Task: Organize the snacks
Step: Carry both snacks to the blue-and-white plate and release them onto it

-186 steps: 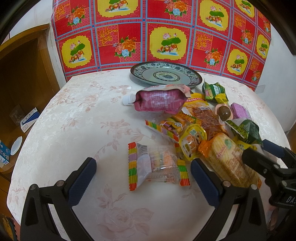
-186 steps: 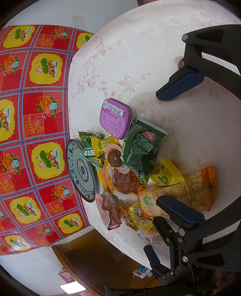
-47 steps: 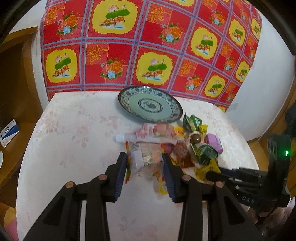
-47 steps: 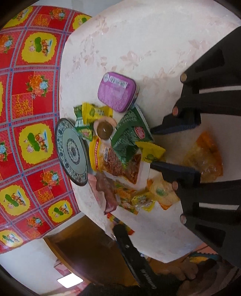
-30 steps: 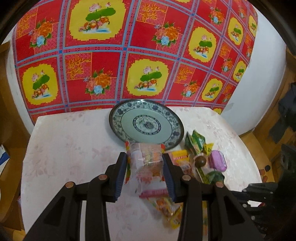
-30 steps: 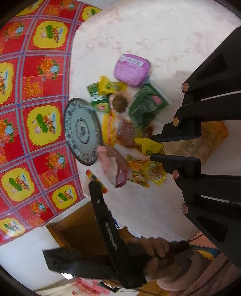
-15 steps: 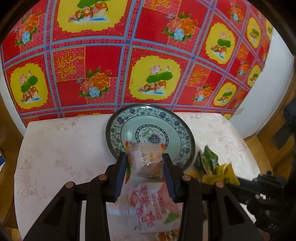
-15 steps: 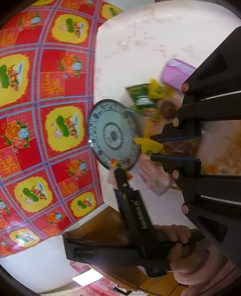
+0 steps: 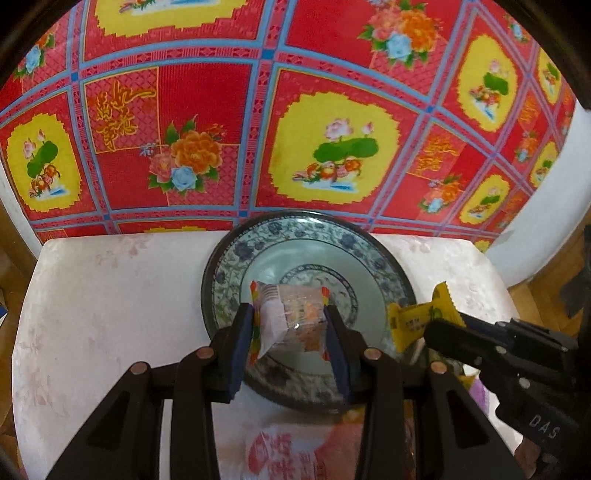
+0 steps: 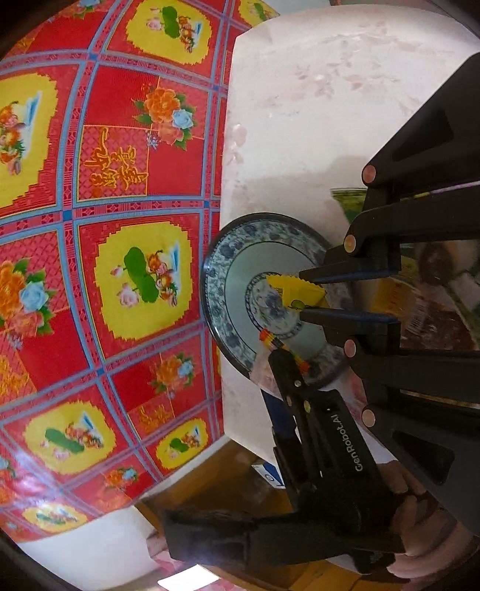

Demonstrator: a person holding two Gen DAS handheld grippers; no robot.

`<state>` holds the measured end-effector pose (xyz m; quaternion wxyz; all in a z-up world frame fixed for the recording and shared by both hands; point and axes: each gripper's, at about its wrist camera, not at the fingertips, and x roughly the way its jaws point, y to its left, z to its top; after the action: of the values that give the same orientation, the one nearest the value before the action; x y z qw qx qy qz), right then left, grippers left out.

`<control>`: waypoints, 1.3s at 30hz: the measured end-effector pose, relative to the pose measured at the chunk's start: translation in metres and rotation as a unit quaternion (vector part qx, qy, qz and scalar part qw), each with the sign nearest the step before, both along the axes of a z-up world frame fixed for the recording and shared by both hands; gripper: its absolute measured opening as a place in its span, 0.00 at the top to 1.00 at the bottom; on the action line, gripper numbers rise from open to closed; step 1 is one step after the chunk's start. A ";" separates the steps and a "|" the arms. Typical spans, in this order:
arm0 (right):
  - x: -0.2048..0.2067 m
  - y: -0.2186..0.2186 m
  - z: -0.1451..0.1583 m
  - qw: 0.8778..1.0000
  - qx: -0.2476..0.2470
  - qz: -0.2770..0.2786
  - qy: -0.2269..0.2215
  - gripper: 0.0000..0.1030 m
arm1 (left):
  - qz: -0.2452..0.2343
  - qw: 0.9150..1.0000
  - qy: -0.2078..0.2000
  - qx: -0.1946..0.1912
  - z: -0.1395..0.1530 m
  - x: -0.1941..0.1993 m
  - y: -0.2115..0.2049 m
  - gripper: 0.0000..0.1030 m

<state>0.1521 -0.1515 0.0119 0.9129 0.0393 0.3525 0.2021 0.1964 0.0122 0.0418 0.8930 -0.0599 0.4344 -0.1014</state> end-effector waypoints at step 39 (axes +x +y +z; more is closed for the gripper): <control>0.028 -0.001 -0.011 0.999 0.052 0.012 0.006 0.59 | 0.043 0.999 0.008 0.030 0.004 -0.001 -0.002 0.45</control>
<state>0.1805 -0.1529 0.0014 0.9050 0.0838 0.3475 0.2306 0.1958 0.0099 0.0458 0.8945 -0.0530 0.4412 -0.0493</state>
